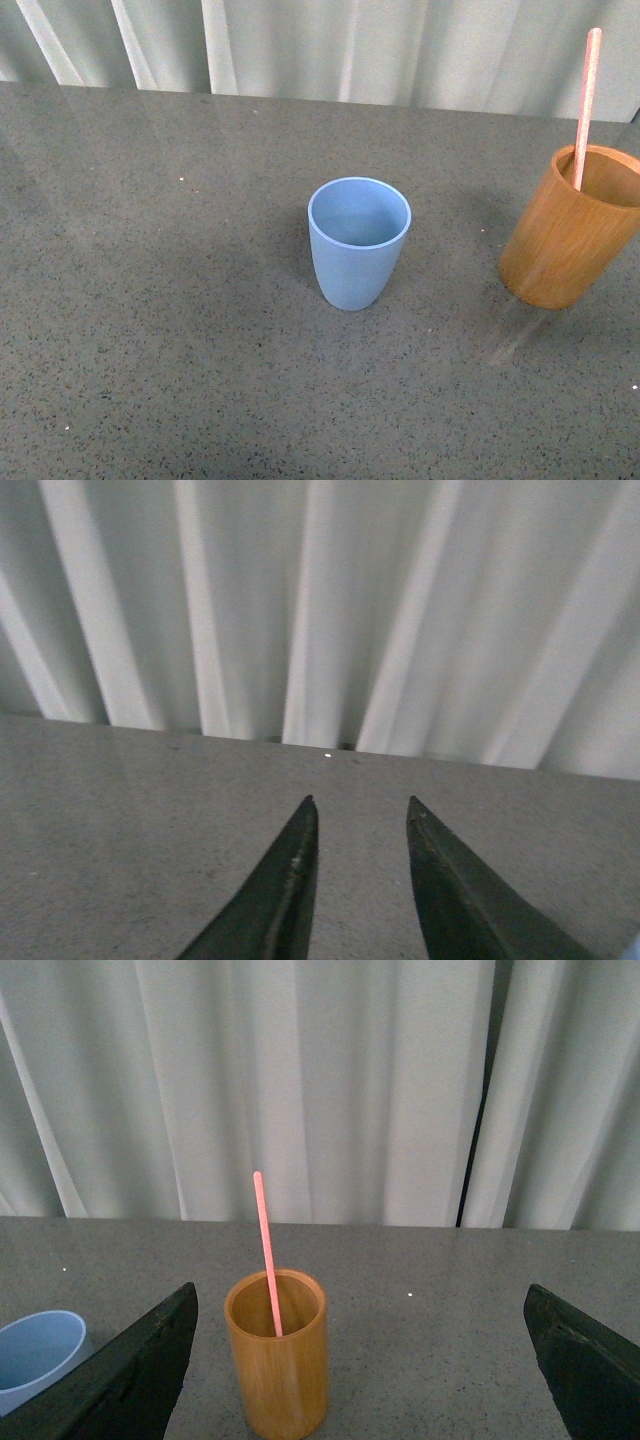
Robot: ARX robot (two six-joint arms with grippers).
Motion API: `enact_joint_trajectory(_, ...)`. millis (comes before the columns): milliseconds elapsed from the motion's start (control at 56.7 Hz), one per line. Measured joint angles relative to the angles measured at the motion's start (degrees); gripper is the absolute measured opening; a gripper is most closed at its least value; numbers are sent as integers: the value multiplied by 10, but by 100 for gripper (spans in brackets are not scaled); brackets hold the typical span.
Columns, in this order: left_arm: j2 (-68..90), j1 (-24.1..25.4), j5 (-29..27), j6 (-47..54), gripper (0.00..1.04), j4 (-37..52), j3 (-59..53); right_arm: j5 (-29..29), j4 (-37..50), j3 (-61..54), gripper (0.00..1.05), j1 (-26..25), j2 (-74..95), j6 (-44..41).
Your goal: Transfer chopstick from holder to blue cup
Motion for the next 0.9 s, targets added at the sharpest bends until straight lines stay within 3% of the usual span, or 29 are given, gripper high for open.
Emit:
enact_joint_trajectory(141,-37,-2,7,6,4,5,-42,4,0,0,95,0,0,0)
enact_joint_trajectory(900,-220,-2,6,8,4,-67,-150,2,0,0,95,0,0,0)
